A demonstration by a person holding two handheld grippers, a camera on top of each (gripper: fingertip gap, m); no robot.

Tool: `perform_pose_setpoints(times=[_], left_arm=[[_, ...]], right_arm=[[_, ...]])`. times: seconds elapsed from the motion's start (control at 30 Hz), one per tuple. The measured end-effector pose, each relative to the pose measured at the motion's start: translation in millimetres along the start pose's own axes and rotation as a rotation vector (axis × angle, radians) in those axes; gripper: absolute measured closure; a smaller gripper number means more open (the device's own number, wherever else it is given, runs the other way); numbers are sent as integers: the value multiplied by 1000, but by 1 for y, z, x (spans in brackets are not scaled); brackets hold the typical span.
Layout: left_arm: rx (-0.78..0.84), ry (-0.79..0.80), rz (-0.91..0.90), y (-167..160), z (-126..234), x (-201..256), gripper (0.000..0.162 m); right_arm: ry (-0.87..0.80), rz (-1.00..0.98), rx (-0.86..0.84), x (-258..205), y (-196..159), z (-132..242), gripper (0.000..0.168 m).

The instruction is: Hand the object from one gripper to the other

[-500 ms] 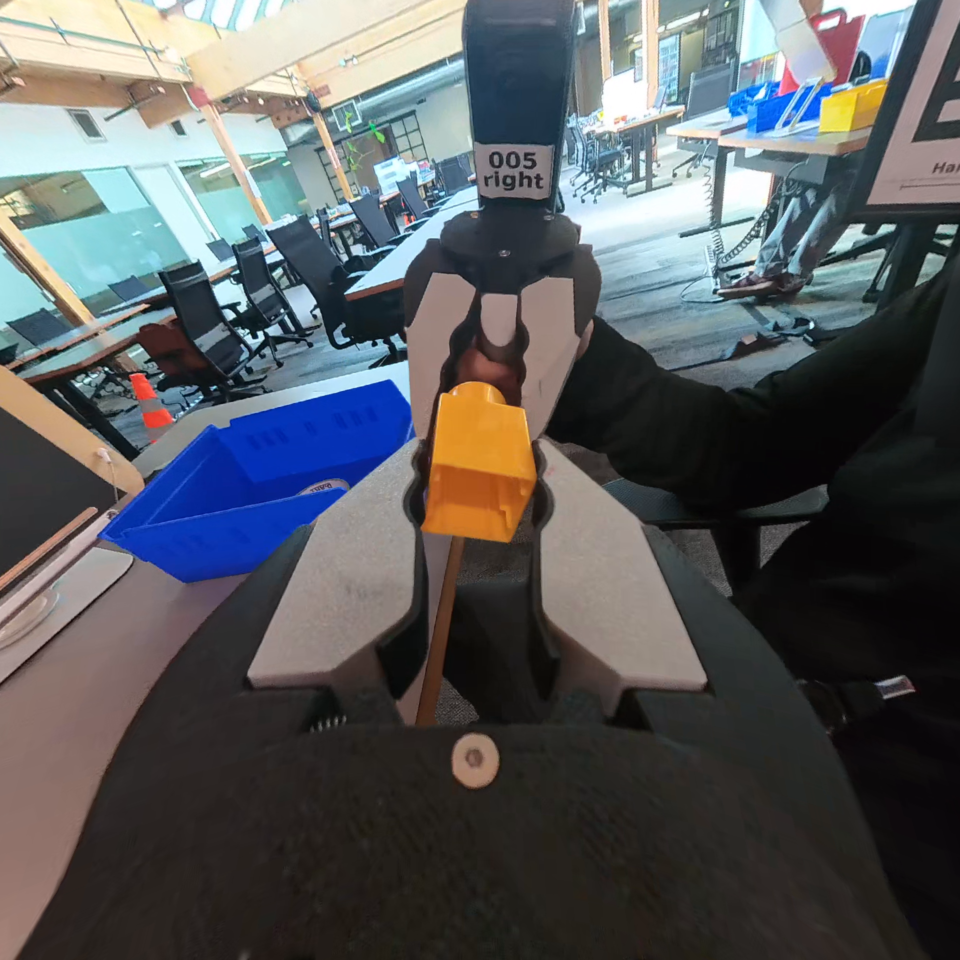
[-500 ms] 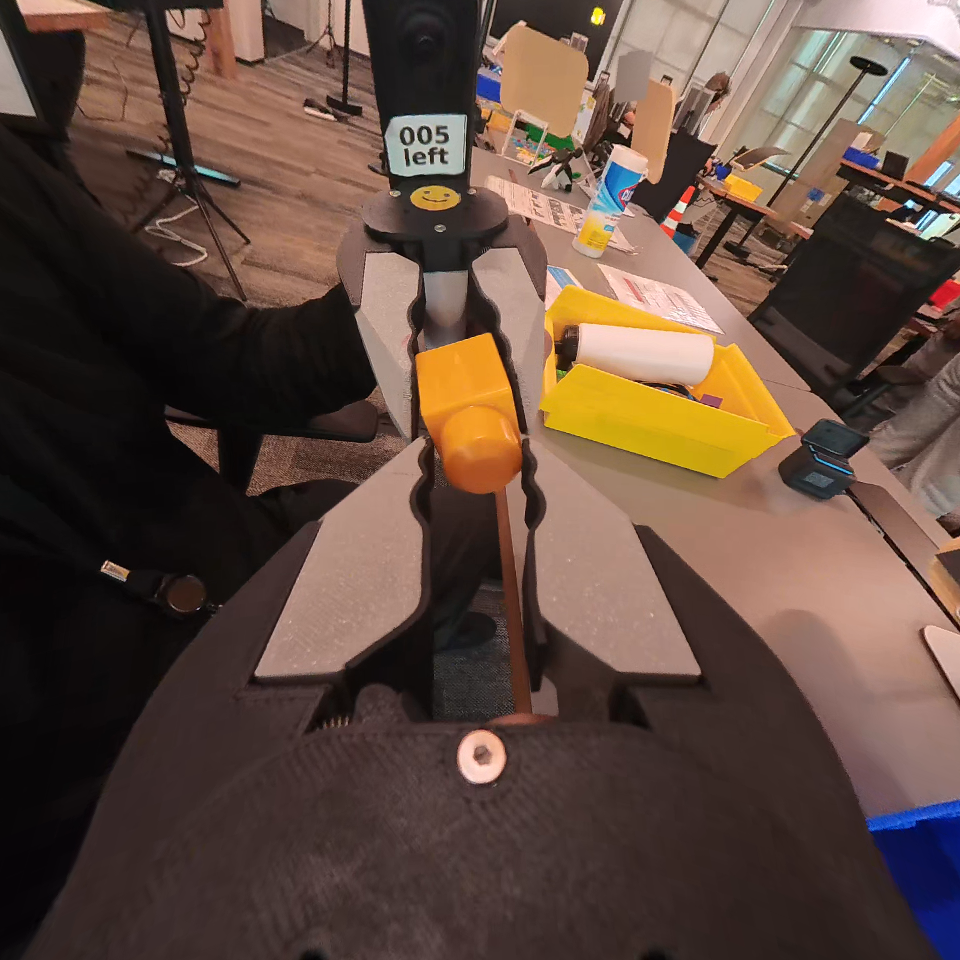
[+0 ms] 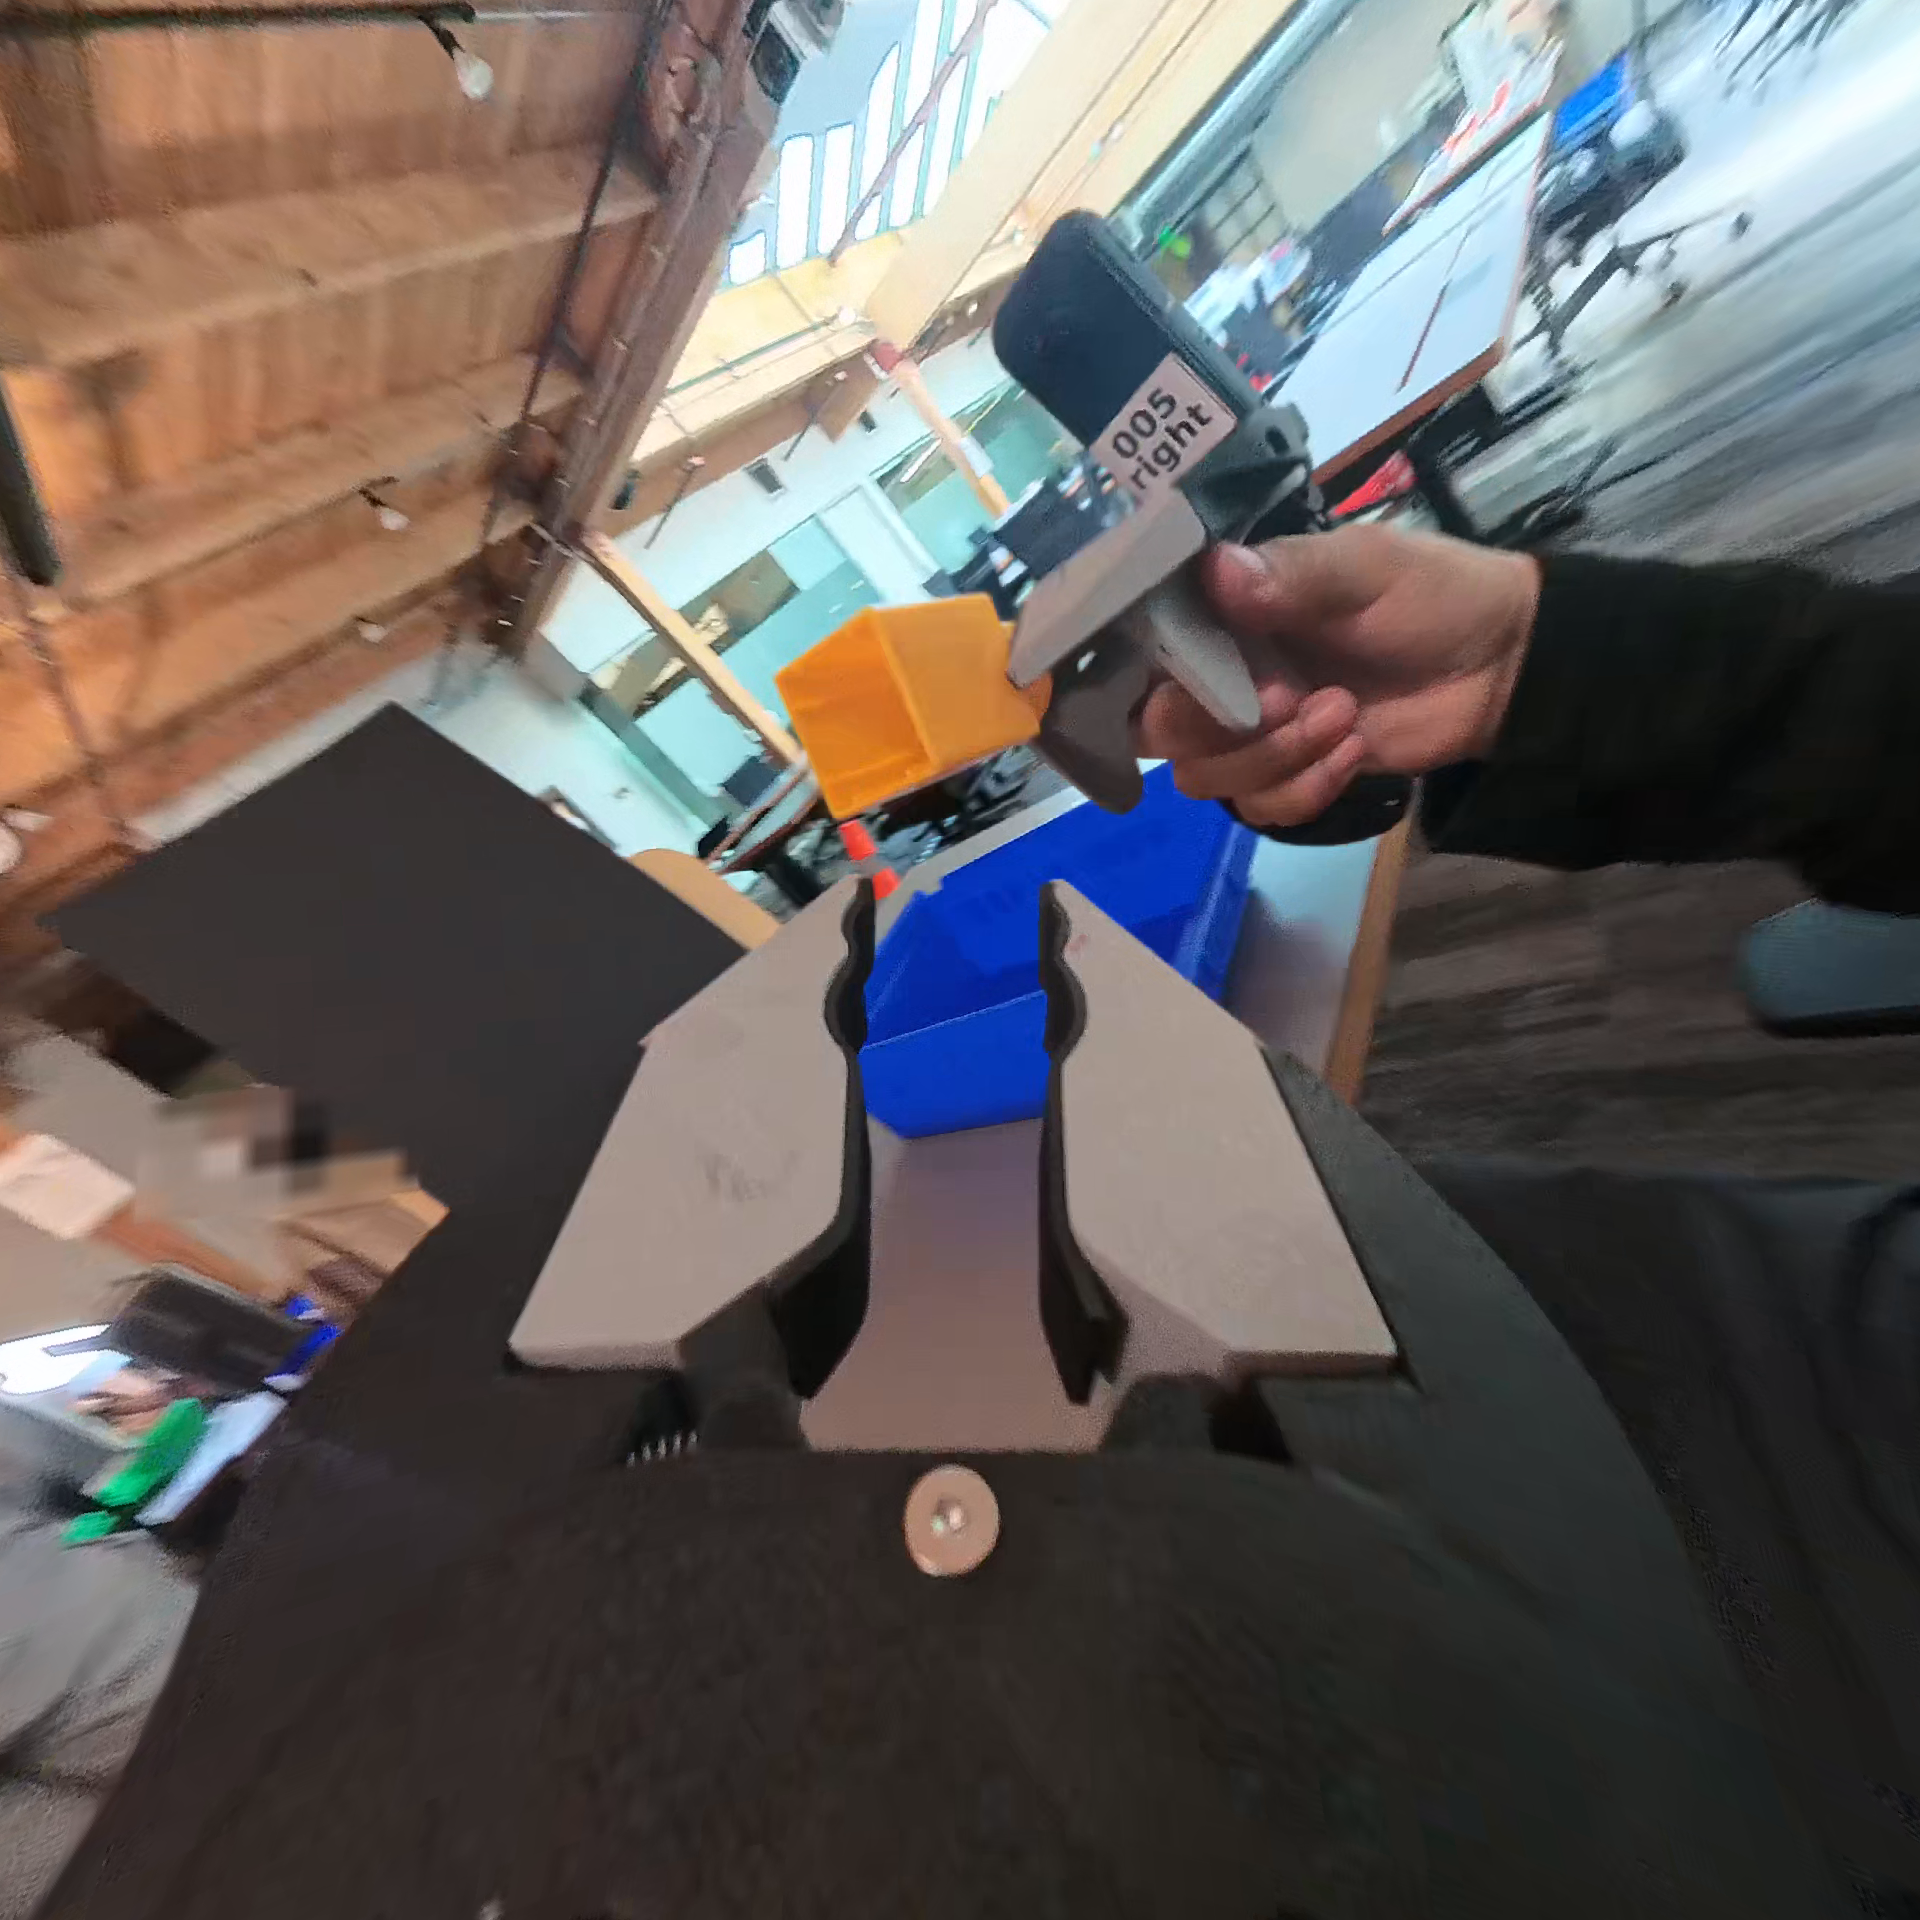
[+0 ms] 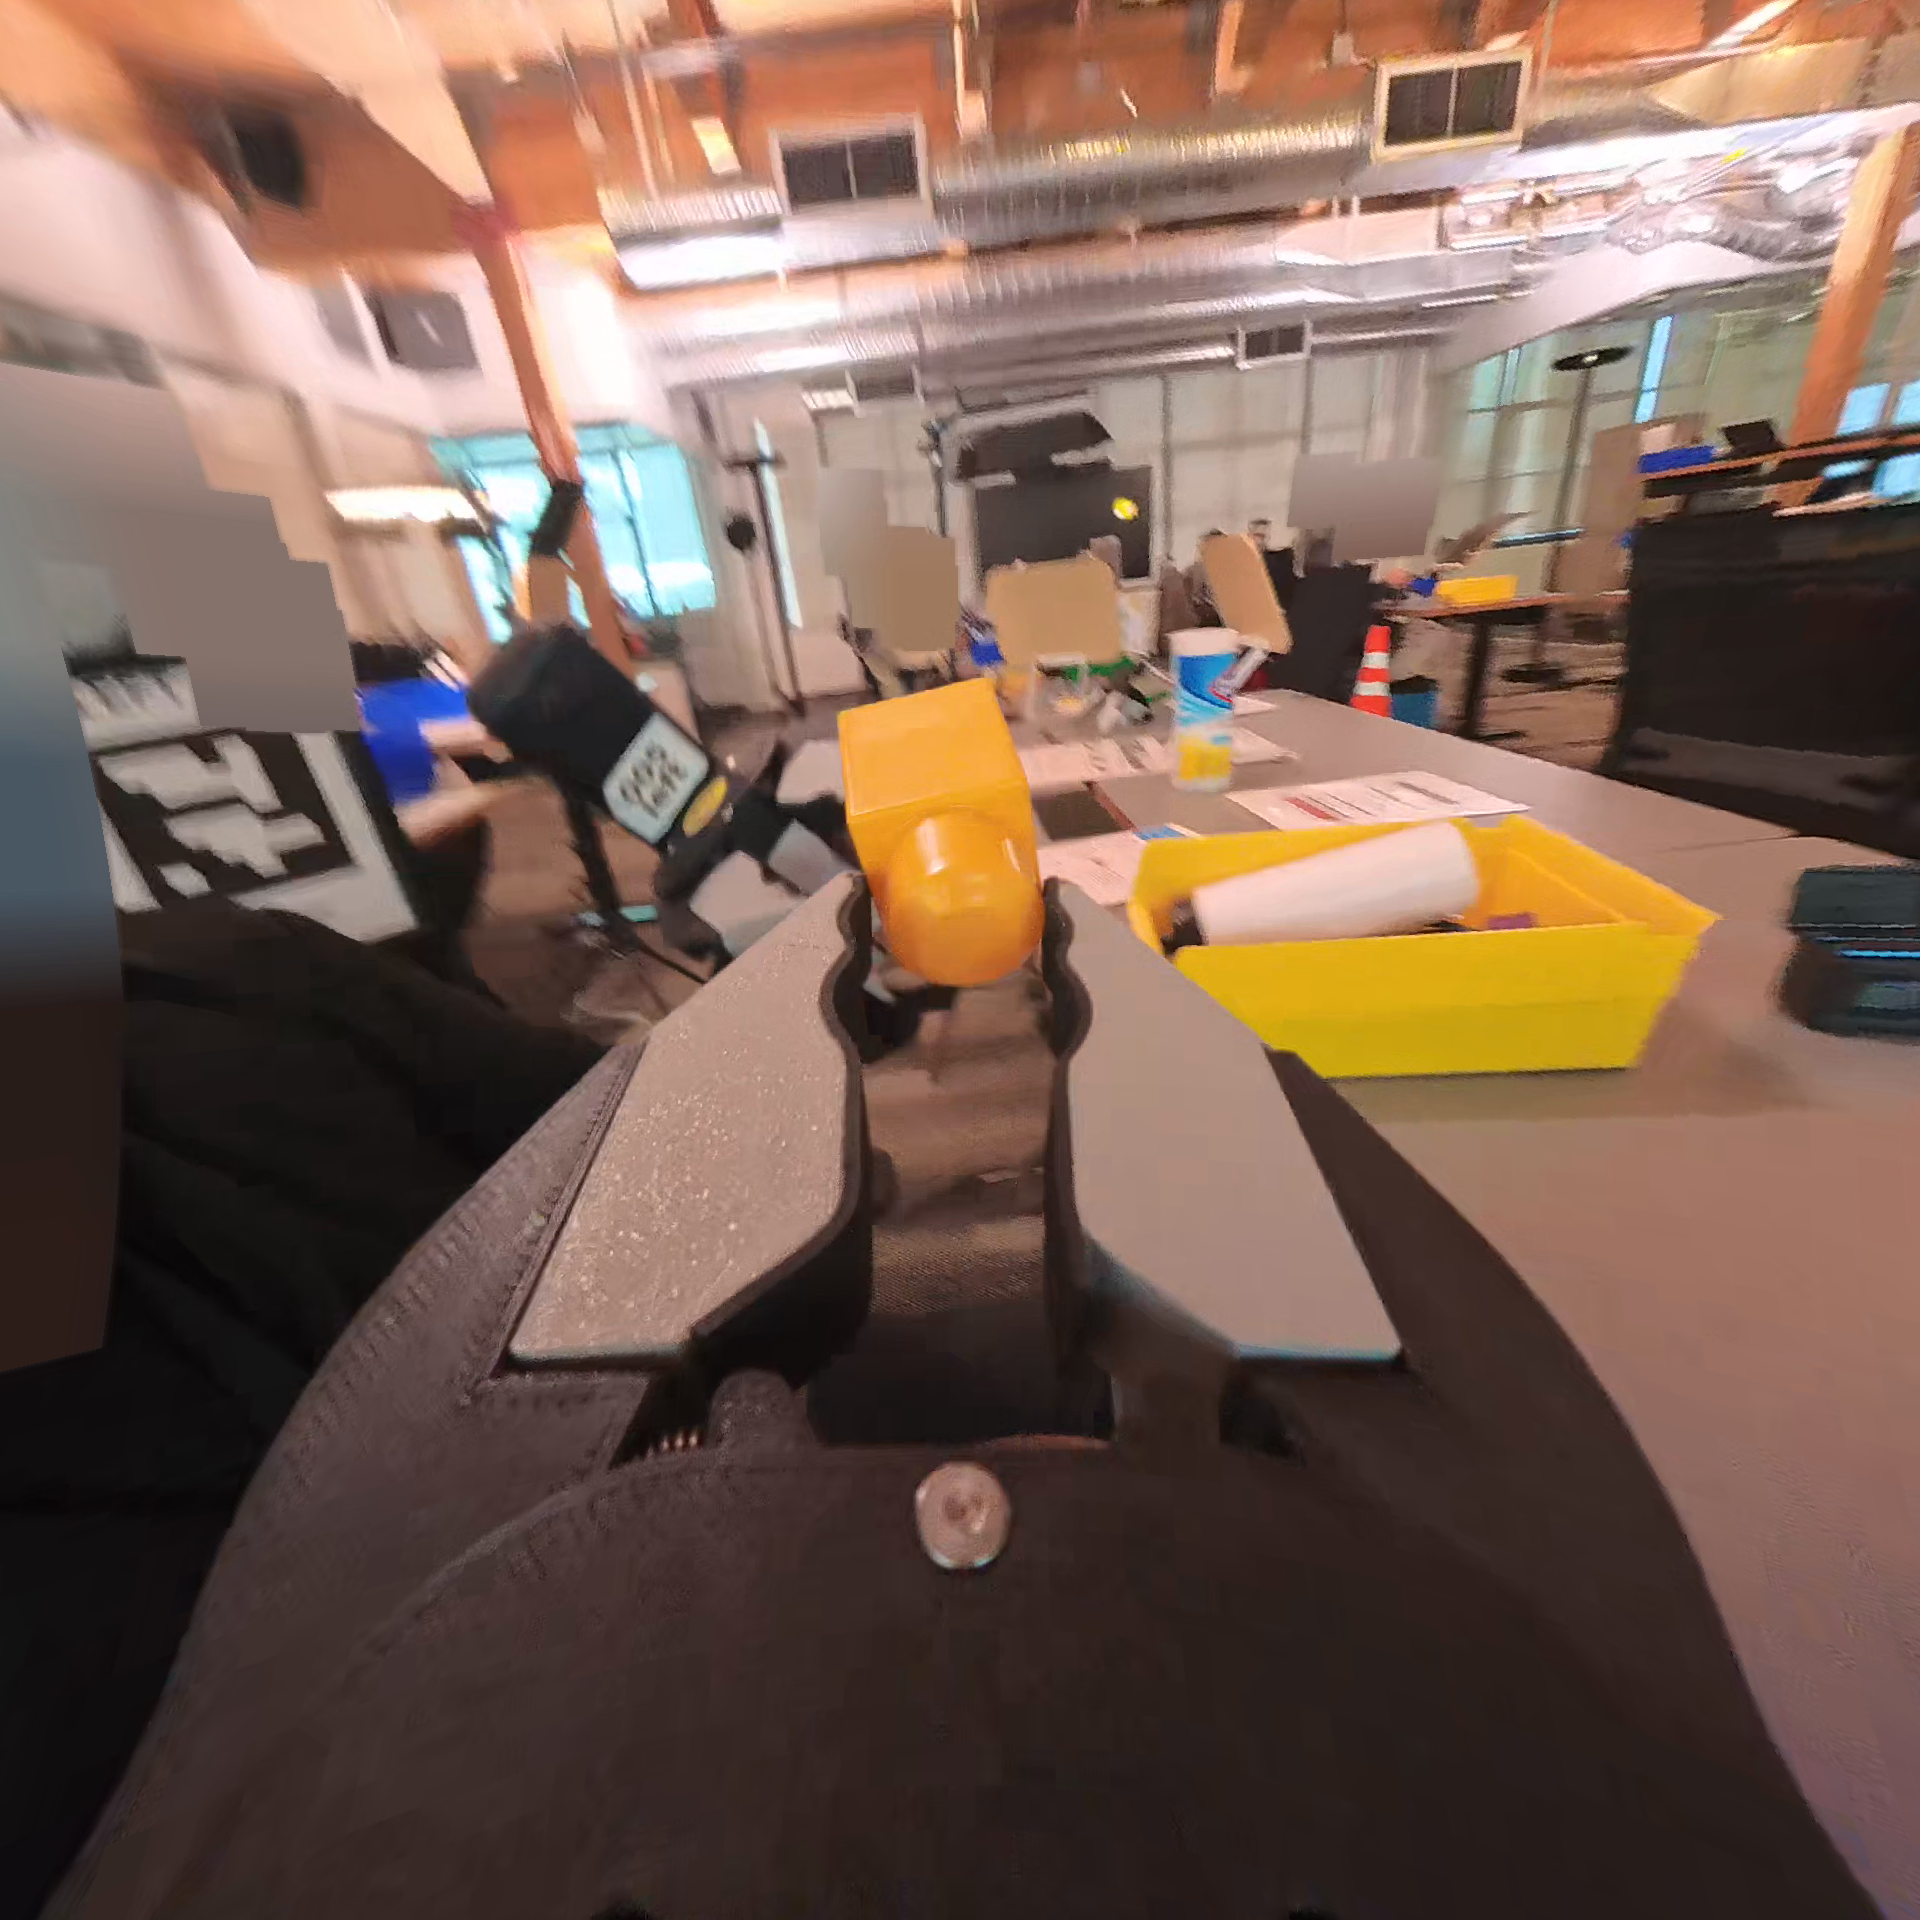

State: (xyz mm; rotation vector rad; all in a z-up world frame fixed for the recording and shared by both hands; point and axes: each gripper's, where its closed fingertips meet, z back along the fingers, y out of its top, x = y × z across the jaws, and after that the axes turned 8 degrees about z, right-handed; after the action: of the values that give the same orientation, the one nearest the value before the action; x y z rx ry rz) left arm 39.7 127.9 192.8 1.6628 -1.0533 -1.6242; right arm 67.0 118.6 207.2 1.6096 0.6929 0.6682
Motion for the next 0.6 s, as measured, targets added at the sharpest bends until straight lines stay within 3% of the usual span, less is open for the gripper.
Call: perform_pose_setpoints(times=[0.27, 0.37, 0.6], left_arm=[[52, 142, -289, 12, -8, 10, 144], [56, 153, -295, 14, -7, 9, 153], [103, 174, -246, 23, -1, -1, 151]], right_arm=[[134, -165, 72, -9, 0, -9, 138], [161, -175, 66, -13, -2, -10, 138], [137, -167, 65, -8, 0, -5, 138]])
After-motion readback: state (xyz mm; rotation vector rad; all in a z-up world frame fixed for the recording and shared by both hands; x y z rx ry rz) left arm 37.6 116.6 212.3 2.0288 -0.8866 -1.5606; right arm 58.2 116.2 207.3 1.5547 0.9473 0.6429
